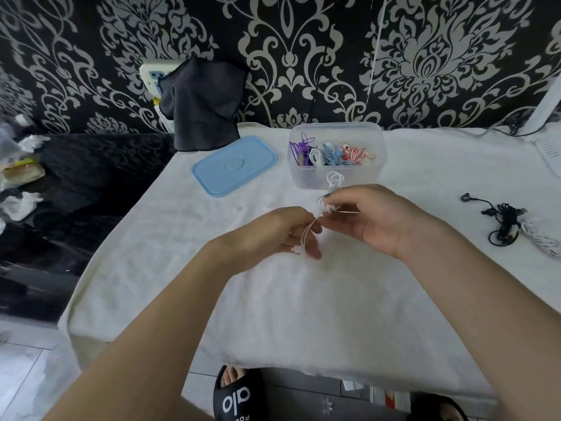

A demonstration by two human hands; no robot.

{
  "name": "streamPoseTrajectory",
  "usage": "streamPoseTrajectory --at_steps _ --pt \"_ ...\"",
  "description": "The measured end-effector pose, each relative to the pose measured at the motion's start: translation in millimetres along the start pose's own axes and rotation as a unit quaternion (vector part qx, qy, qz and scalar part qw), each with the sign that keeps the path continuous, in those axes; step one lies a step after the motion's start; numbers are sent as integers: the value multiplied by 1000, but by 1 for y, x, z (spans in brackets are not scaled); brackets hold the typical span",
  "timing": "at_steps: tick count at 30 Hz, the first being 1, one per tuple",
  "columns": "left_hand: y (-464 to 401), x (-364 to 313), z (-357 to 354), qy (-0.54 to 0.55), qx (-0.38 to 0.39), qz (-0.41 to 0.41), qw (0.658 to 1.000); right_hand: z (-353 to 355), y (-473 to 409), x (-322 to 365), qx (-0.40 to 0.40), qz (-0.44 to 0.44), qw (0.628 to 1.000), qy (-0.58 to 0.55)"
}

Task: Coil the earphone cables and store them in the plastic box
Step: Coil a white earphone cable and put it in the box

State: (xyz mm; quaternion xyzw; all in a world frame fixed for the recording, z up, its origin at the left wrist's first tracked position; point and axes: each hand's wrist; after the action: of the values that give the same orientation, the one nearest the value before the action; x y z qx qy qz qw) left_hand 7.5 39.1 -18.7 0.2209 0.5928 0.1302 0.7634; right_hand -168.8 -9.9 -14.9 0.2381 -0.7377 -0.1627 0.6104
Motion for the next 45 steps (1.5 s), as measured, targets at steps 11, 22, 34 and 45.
streamPoseTrajectory --at_steps 11,22,34,45 --pt "-6 13 25 -110 -136 -36 984 -2 -3 -25 -133 385 671 620" --pt "-8 8 22 -87 -180 -24 980 -24 4 -43 44 370 782 499" --pt "2 21 73 -283 -348 -50 892 -23 -6 -38 3 348 852 392" --pt "-4 32 55 -352 -239 -153 892 -29 -6 -38 -1 344 860 377"
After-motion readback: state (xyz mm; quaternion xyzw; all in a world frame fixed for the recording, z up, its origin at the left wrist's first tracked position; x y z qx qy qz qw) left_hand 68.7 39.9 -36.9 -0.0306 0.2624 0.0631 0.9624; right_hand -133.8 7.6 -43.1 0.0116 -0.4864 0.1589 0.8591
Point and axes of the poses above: each hand's wrist, its own y-axis away from the middle knuckle, its own z-axis out of the back of the hand, x = y × z, and after that the axes turned 12 degrees about -x, right-handed
